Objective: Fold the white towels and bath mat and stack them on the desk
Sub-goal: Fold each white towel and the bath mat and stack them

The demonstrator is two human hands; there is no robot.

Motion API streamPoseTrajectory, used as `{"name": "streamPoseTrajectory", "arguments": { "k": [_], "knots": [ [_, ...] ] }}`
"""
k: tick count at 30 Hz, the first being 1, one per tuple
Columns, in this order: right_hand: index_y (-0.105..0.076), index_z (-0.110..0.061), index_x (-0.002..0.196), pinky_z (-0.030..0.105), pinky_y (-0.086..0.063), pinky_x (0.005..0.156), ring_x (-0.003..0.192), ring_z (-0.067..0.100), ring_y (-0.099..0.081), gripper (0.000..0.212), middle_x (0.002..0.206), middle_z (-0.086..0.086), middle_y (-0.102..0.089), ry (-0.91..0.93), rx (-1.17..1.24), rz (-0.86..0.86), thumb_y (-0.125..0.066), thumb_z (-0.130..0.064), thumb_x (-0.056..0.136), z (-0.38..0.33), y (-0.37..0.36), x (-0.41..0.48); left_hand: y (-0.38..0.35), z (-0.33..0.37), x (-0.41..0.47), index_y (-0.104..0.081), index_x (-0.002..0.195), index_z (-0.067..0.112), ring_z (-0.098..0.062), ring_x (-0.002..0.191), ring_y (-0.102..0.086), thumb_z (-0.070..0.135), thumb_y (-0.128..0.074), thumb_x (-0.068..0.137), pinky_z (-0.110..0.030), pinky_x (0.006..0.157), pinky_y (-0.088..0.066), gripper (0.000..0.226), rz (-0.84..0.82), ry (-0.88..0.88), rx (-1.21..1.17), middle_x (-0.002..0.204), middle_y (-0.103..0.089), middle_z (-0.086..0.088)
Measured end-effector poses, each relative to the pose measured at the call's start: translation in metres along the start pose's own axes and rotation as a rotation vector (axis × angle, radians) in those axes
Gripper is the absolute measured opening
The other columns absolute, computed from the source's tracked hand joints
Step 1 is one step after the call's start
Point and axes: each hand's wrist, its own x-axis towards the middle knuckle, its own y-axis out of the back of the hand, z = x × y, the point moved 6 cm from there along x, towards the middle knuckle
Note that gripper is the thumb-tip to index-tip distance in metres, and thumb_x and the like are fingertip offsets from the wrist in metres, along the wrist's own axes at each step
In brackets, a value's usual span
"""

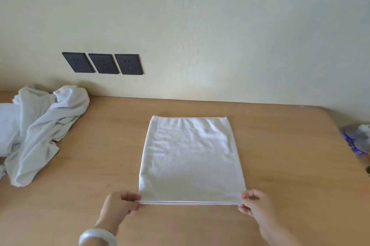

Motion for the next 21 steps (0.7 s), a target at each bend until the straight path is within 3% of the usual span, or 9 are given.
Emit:
{"name": "streamPoseTrajectory", "arguments": {
  "k": [2,5,9,11,13,14,16,18,21],
  "knots": [
    [-0.061,0.006,0.081,0.037,-0.061,0.064,0.063,0.028,-0.063,0.008,0.085,0.022,-0.062,-0.023,-0.028,0.012,-0.060,0.012,0.086,0.010,0.001,0.002,0.001,-0.023,0.009,-0.074,0.076,-0.003,-0.030,0.070,-0.062,-0.002,-0.065,0.043,-0.053,0.084,-0.050,0.034,-0.014,0.036,-0.024,0.071,-0.069,-0.028],
    [-0.063,0.004,0.083,0.050,-0.057,0.080,0.064,0.028,-0.066,0.005,0.076,0.017,-0.064,-0.037,-0.121,-0.012,-0.061,0.007,0.087,0.005,0.001,0.002,0.003,-0.017,0.009,-0.072,0.076,-0.004,-0.028,0.067,-0.058,-0.003,-0.056,0.041,-0.043,0.074,-0.046,0.038,0.005,0.045,-0.040,0.063,-0.068,-0.021],
    [-0.062,-0.008,0.075,0.037,-0.056,0.064,0.062,0.021,-0.057,0.015,0.073,0.006,-0.061,0.063,-0.454,0.027,-0.052,0.002,0.082,-0.027,0.000,0.001,0.001,0.023,0.005,-0.073,0.070,0.016,-0.025,0.070,-0.060,0.005,-0.057,0.054,-0.029,0.065,-0.042,0.025,0.078,-0.101,0.236,0.064,-0.069,-0.002],
    [-0.053,-0.012,0.066,0.031,-0.037,0.051,0.063,0.023,-0.051,0.020,0.066,0.002,-0.051,0.280,-0.800,0.110,-0.046,0.002,0.078,-0.053,-0.013,-0.001,-0.007,0.044,0.004,-0.070,0.079,0.017,-0.025,0.085,-0.060,-0.002,-0.054,0.076,-0.030,0.071,-0.041,0.025,0.209,-0.250,0.425,0.086,-0.067,-0.002],
    [-0.059,-0.014,0.082,0.030,-0.038,0.063,0.087,0.027,-0.055,0.019,0.084,0.003,-0.053,0.554,-0.994,0.169,-0.050,0.002,0.080,-0.069,-0.045,-0.009,-0.032,0.060,0.002,-0.067,0.100,0.012,-0.026,0.102,-0.055,-0.003,-0.050,0.084,-0.029,0.084,-0.040,0.028,0.262,-0.448,0.583,0.108,-0.056,-0.003],
    [-0.062,-0.012,0.101,0.028,-0.043,0.079,0.107,0.028,-0.055,0.023,0.105,0.006,-0.058,0.675,-1.014,0.161,-0.053,0.000,0.084,-0.070,-0.066,-0.012,-0.051,0.063,0.002,-0.064,0.112,0.011,-0.025,0.112,-0.053,0.004,-0.049,0.087,-0.029,0.093,-0.038,0.030,0.256,-0.545,0.685,0.120,-0.054,-0.004],
    [-0.052,-0.008,0.132,0.035,-0.032,0.111,0.137,0.028,-0.039,0.042,0.144,0.010,-0.045,0.849,-1.044,0.067,-0.054,-0.008,0.090,-0.061,-0.112,-0.016,-0.096,0.057,0.006,-0.054,0.133,0.011,-0.028,0.133,-0.045,0.025,-0.043,0.092,-0.035,0.107,-0.030,0.045,0.171,-0.716,0.867,0.145,-0.045,-0.008],
    [-0.042,-0.010,0.143,0.043,-0.019,0.115,0.144,0.026,-0.028,0.049,0.156,0.007,-0.029,0.957,-1.129,-0.037,-0.042,-0.024,0.096,-0.042,-0.138,-0.015,-0.126,0.043,0.009,-0.040,0.147,0.017,-0.027,0.145,-0.028,0.040,-0.034,0.093,-0.045,0.110,-0.022,0.059,0.087,-0.801,1.044,0.157,-0.031,-0.008],
    [-0.034,-0.013,0.149,0.049,-0.019,0.114,0.146,0.022,-0.022,0.059,0.159,0.004,-0.022,0.885,-1.251,-0.020,-0.020,-0.044,0.101,-0.014,-0.123,-0.003,-0.119,0.021,0.012,-0.023,0.154,0.030,-0.022,0.149,-0.014,0.051,-0.028,0.097,-0.050,0.114,-0.017,0.061,0.117,-0.802,1.122,0.162,-0.016,0.000]
  ]
}}
